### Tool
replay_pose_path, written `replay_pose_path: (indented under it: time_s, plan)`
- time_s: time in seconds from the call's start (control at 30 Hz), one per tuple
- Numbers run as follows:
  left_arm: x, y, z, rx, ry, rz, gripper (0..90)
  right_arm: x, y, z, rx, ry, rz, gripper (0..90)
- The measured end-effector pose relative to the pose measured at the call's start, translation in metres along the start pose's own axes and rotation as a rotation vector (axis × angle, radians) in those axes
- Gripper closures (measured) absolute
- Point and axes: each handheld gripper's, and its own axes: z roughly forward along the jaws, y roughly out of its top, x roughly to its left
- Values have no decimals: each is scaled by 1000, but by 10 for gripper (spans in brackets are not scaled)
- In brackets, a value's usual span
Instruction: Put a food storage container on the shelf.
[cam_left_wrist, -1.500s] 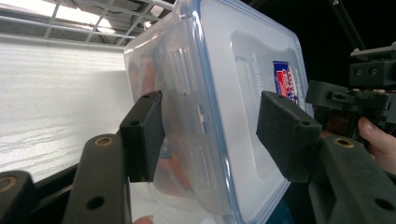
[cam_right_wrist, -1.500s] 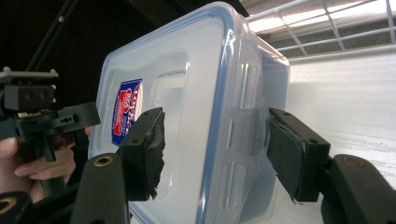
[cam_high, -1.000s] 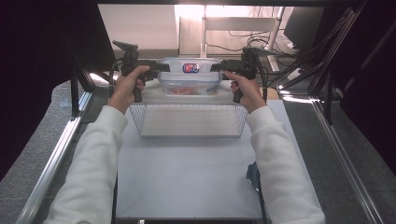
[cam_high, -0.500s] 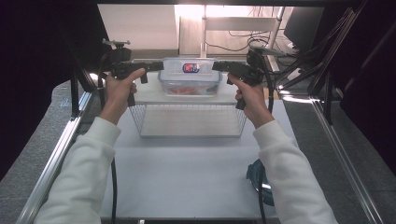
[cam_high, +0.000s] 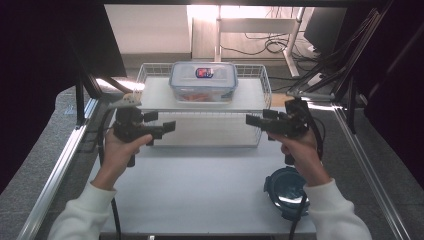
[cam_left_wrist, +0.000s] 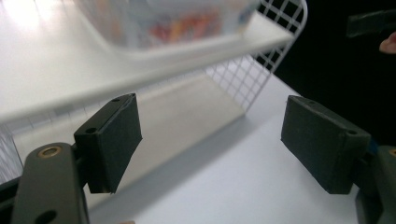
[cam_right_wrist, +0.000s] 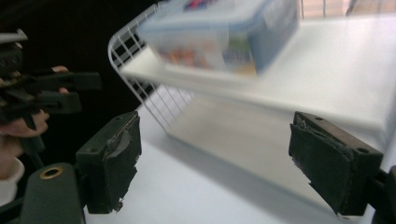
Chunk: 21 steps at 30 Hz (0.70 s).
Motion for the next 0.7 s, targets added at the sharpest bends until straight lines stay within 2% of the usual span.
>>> replay_pose_path:
  time_s: [0.03, 0.07, 0.1, 0.13, 0.17, 0.2, 0.23, 0.27, 0.3, 0.43, 0.47, 0.5, 0.53, 0.57, 0.7]
  plan:
    - [0, 0, 0, 0, 0, 0, 191, 0, 0, 0, 0, 0, 0, 167]
    - [-3, -7, -1, 1, 3, 5, 191, 0, -8, -3, 11, -6, -10, 166]
    - [-10, -21, -2, 2, 8, 14, 192, -1, -26, -8, 17, -20, -26, 168]
    - [-13, -29, -2, 5, -1, 15, 191, -2, -35, -11, 23, -27, -31, 167]
    - [-13, -29, -2, 5, -1, 15, 192, -2, -35, -11, 23, -27, -31, 167]
    - [-17, -44, -1, 23, 0, 19, 192, -6, -53, -15, 31, -43, -44, 173]
    - [-18, -50, 0, 34, 5, 21, 192, -9, -62, -17, 36, -50, -49, 175]
    - [-18, -50, 0, 34, 5, 21, 192, -12, -70, -19, 40, -56, -51, 180]
    - [-18, -56, 1, 45, 14, 22, 192, -12, -70, -19, 40, -56, -51, 180]
    - [-17, -80, 7, 67, 73, 28, 201, -22, -98, -22, 58, -58, -58, 191]
    - [-15, -92, 13, 106, 78, 21, 208, -26, -108, -22, 62, -66, -59, 199]
    - [-15, -92, 13, 106, 78, 21, 206, -26, -108, -22, 62, -66, -59, 199]
    - [-14, -98, 16, 128, 78, 17, 207, -30, -115, -20, 89, -75, -57, 199]
    - [-14, -108, 21, 160, 95, 14, 208, -32, -118, -20, 93, -82, -58, 204]
    - [-13, -119, 26, 193, 100, 16, 207, -36, -125, -17, 115, -86, -51, 224]
